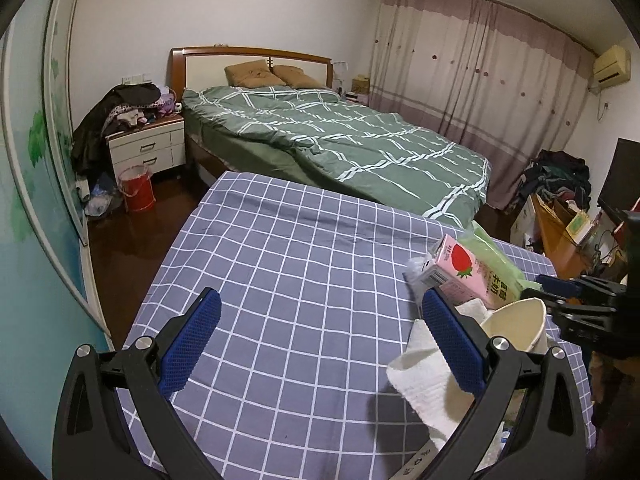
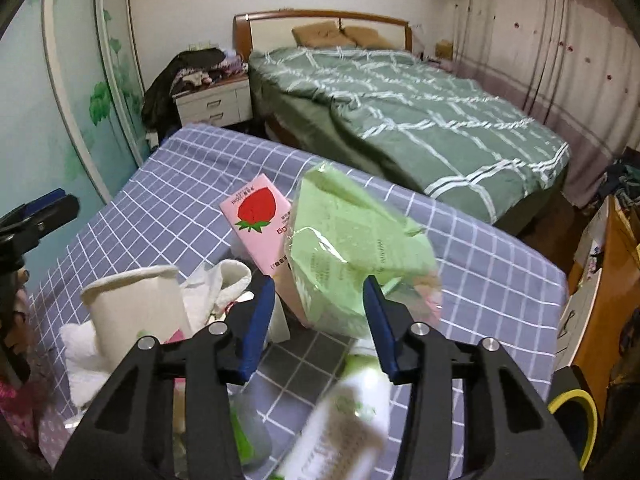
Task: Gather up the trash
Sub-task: 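Grasp the green plastic bag with the right gripper, then carry the green bag over the yellow bin and open the right gripper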
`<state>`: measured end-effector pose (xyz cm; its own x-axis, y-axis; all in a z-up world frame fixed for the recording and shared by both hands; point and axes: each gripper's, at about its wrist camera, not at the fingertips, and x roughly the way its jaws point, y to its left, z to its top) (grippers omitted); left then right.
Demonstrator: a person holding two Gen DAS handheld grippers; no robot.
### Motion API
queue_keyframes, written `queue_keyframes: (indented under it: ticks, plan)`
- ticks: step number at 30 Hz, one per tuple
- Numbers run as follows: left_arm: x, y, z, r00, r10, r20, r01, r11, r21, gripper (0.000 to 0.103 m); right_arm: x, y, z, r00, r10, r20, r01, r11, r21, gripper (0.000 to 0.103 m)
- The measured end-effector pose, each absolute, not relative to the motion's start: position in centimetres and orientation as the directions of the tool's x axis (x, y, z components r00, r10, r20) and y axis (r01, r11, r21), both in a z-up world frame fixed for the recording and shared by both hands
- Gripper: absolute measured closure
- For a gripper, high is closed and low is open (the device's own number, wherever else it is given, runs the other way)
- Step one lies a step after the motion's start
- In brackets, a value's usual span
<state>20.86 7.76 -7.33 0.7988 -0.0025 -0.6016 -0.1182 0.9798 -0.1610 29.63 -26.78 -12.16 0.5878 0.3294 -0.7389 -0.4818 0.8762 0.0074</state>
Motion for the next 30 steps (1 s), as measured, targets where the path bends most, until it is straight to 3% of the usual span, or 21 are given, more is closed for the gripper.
queue_keyframes:
  ticks: [2, 3, 4, 8, 23, 30]
  plan:
    - [20.8, 7.6, -7.4, 0.8, -0.004, -0.6, -0.11, 0.982, -0.152, 0.004, 30.4, -26.3, -12.7, 0.575, 0.322, -0.752, -0.482, 0.876, 0.007, 0.061]
    - [20.7, 7.5, -7.5, 0.801, -0.005, -0.599, -0.106, 0.983, -0.149, 0.004, 30.6, -26.1, -12.9, 0.572, 0.318, -0.756, -0.481, 0.876, 0.004, 0.066]
    - [20.7, 7.4, -7.6, 0.801, -0.007, -0.599, -0.1, 0.984, -0.146, 0.004, 30.9, -26.0, -13.1, 0.57, 0.31, -0.761, -0.48, 0.877, -0.001, 0.078]
    - [20.6, 6.7, -7.8, 0.795, -0.025, -0.606, -0.079, 0.986, -0.144, 0.004, 30.6, -26.2, -12.9, 0.59, 0.315, -0.743, -0.468, 0.884, 0.003, 0.093]
    - [20.0, 5.9, -7.5, 0.802, -0.08, -0.591, -0.034, 0.983, -0.179, 0.004, 25.8, -32.7, -6.7, 0.733, 0.358, -0.578, -0.382, 0.92, 0.086, 0.099]
    - [19.7, 5.4, -7.2, 0.809, -0.111, -0.578, -0.001, 0.982, -0.19, 0.004, 23.4, -41.2, -7.0, 0.806, 0.205, -0.555, -0.175, 0.979, 0.107, 0.099]
